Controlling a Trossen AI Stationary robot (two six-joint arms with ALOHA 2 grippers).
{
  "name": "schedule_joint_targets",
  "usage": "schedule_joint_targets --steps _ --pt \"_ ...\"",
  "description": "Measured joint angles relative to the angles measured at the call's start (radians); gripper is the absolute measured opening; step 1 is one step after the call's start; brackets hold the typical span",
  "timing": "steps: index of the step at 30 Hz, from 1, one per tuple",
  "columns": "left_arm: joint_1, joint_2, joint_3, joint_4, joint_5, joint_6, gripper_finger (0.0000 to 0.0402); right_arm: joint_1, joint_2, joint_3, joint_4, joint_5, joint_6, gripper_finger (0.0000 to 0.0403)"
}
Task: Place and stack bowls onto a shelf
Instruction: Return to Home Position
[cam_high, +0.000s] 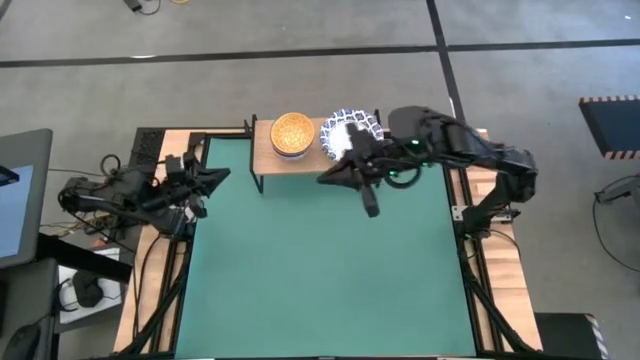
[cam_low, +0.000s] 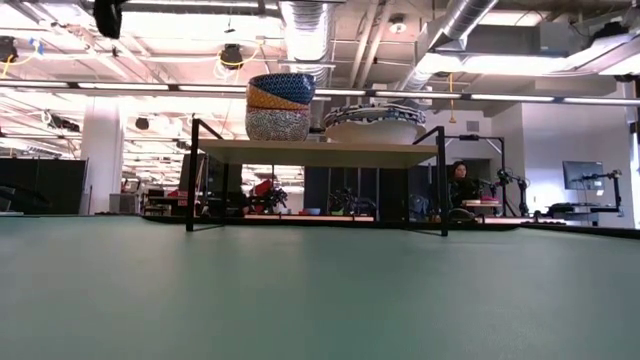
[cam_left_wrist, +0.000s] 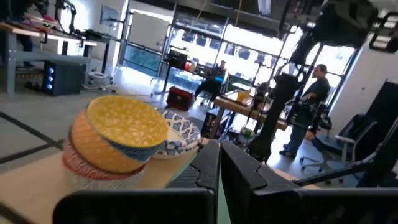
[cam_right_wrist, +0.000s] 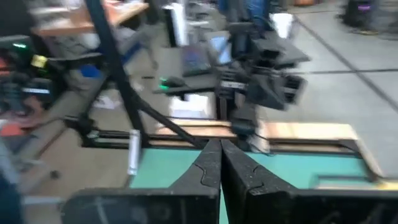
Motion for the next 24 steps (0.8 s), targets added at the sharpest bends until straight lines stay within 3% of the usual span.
schedule_joint_targets --steps 3,6,12,18,24 --pt "0.000 -0.024 -0.006 -0.069 0.012 -0.025 0.0000 0.023 -0.035 -0.001 -0.108 0.111 -0.004 0.0026" --pt "0.000 -0.022 -0.059 -0.036 0.027 -0.047 0.0000 0.036 -0.073 -0.078 -0.086 0.149 0.012 0.0020" --pt "0.000 -0.021 -0.223 0.220 0.037 -0.059 0.0000 0.032 -0.272 -0.502 0.264 0.147 0.108 0.0022" --pt "0.000 -0.023 -0.243 0.232 0.062 0.057 0.0000 0.011 -0.545 -0.917 0.528 0.148 0.141 0.0019" --pt "-0.001 -0.023 -0.243 0.221 0.121 0.151 0.0000 0.042 -0.780 -1.205 0.596 0.196 0.140 0.0019"
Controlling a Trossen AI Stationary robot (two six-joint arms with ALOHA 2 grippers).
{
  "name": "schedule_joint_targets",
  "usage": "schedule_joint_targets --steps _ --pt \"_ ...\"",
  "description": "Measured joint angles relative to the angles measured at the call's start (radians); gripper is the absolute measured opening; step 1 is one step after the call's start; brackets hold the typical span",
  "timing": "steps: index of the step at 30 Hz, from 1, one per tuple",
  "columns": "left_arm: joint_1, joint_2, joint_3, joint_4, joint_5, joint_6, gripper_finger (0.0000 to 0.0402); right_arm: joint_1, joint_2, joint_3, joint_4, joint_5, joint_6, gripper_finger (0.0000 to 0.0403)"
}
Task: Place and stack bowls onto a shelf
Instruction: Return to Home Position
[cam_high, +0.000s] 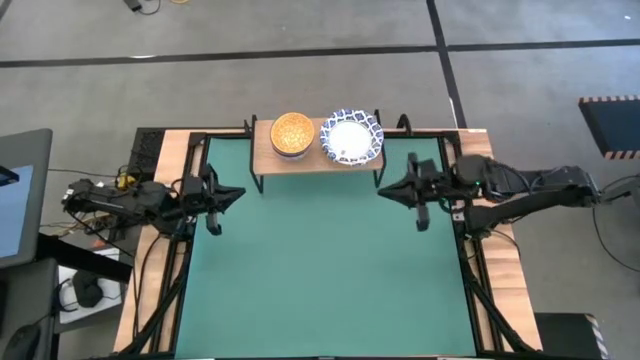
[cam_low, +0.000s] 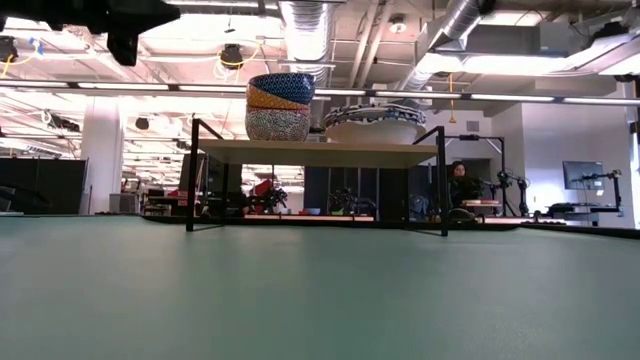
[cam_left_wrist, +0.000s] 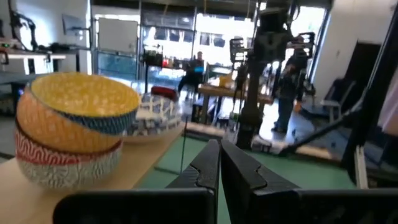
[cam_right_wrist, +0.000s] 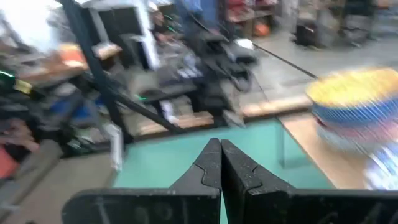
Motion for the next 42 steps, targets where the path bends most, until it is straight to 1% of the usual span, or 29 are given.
schedule_joint_targets --steps 2,3,4,6,10,13,16,18,22,25,28,32,36,42 --pt "0.000 0.000 0.000 -0.037 0.002 -0.003 0.0000 0.000 -0.053 -0.069 -0.045 0.060 0.012 0.0023" --pt "0.000 0.000 0.000 -0.062 0.002 -0.008 0.0000 0.000 -0.073 -0.097 -0.080 0.076 0.047 0.0028" --pt "0.000 0.001 0.000 -0.089 0.001 -0.020 0.0000 -0.001 -0.085 -0.120 -0.102 0.077 0.087 0.0032" --pt "0.000 0.001 0.000 -0.126 0.001 -0.058 0.0000 0.001 -0.105 -0.162 -0.102 0.076 0.103 0.0037" --pt "0.000 -0.001 0.000 -0.129 0.001 -0.067 0.0000 0.032 -0.176 -0.275 -0.046 0.052 0.024 0.0023" --pt "0.000 -0.023 0.000 -0.154 -0.002 -0.041 0.0000 0.034 -0.257 -0.384 0.044 0.051 0.004 0.0017" --pt "0.000 -0.067 0.000 -0.249 -0.048 -0.089 0.0000 0.034 -0.359 -0.458 0.060 0.051 -0.003 0.0017" --pt "0.001 -0.102 0.000 -0.322 -0.056 -0.115 0.0000 0.035 -0.420 -0.493 0.058 0.051 -0.006 0.0017" --pt "0.001 -0.160 0.000 -0.395 -0.061 -0.120 0.0000 0.026 -0.529 -0.549 0.063 0.052 -0.033 0.0017" --pt "0.001 -0.194 -0.018 -0.396 -0.067 -0.112 0.0000 0.025 -0.614 -0.600 0.076 0.052 -0.049 0.0018" --pt "0.001 -0.232 -0.071 -0.389 -0.066 -0.141 0.0000 0.019 -0.687 -0.664 0.076 0.052 -0.051 0.0019" --pt "0.001 -0.269 -0.133 -0.316 -0.054 -0.174 0.0000 0.019 -0.774 -0.740 0.087 0.052 -0.042 0.0019" --pt "0.001 -0.290 -0.162 -0.313 -0.058 -0.166 0.0000 0.019 -0.848 -0.802 0.085 0.052 -0.032 0.0020" --pt "0.000 -0.323 -0.210 -0.307 -0.047 -0.181 0.0000 0.019 -0.856 -0.856 0.099 0.051 -0.030 0.0020"
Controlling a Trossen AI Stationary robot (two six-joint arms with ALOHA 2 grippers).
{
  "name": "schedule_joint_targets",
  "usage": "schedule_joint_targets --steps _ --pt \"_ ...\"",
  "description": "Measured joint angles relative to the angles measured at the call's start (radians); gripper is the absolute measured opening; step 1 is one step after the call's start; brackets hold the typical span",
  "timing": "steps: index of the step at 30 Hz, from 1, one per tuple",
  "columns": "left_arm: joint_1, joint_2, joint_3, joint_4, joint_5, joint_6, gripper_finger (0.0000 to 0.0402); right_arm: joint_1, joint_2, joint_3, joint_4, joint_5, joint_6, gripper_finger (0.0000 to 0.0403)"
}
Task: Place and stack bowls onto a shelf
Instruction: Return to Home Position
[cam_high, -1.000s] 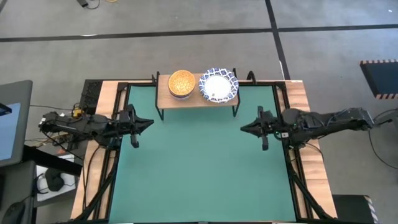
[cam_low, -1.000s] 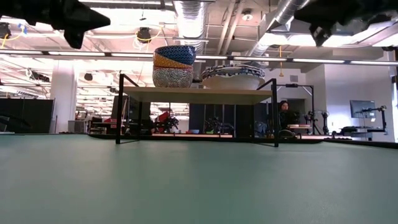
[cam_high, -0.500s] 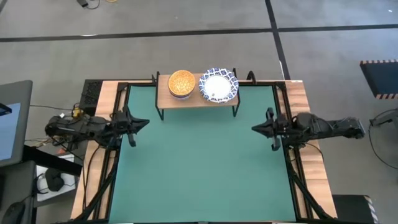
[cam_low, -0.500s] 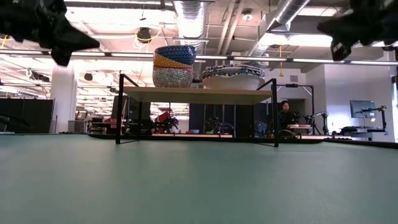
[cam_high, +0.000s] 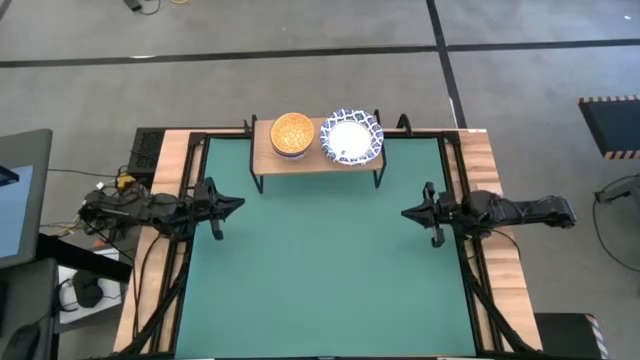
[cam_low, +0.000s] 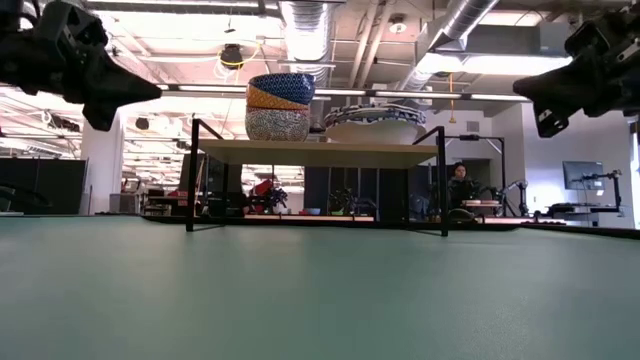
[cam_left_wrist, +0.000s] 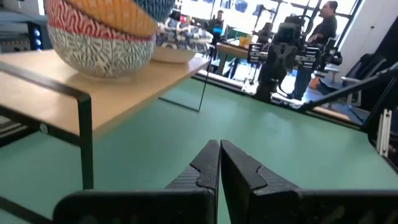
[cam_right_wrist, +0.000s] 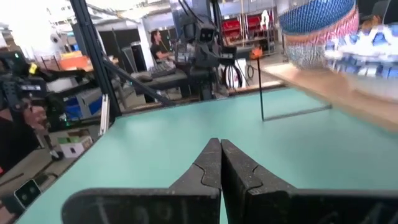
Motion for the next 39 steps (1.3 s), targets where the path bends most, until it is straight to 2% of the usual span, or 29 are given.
schedule_joint_targets --steps 10,16,21,25,39 --pt "0.000 0.002 -0.115 0.229 0.029 0.045 0.0000 0.000 0.000 -0.032 0.036 -0.029 -0.018 0.0021" --pt "0.000 0.003 -0.116 0.215 0.150 0.067 0.0000 -0.001 0.001 -0.032 0.027 -0.029 -0.053 0.0024" --pt "0.000 0.003 -0.116 0.215 0.156 0.044 0.0000 -0.002 0.001 -0.033 0.025 -0.028 -0.021 0.0043" --pt "0.000 0.003 -0.117 0.211 0.216 0.025 0.0000 -0.002 0.001 -0.033 0.023 -0.028 -0.026 0.0049" --pt "0.000 0.003 -0.118 0.210 0.225 0.020 0.0000 -0.002 0.001 -0.034 0.022 -0.025 -0.028 0.0051"
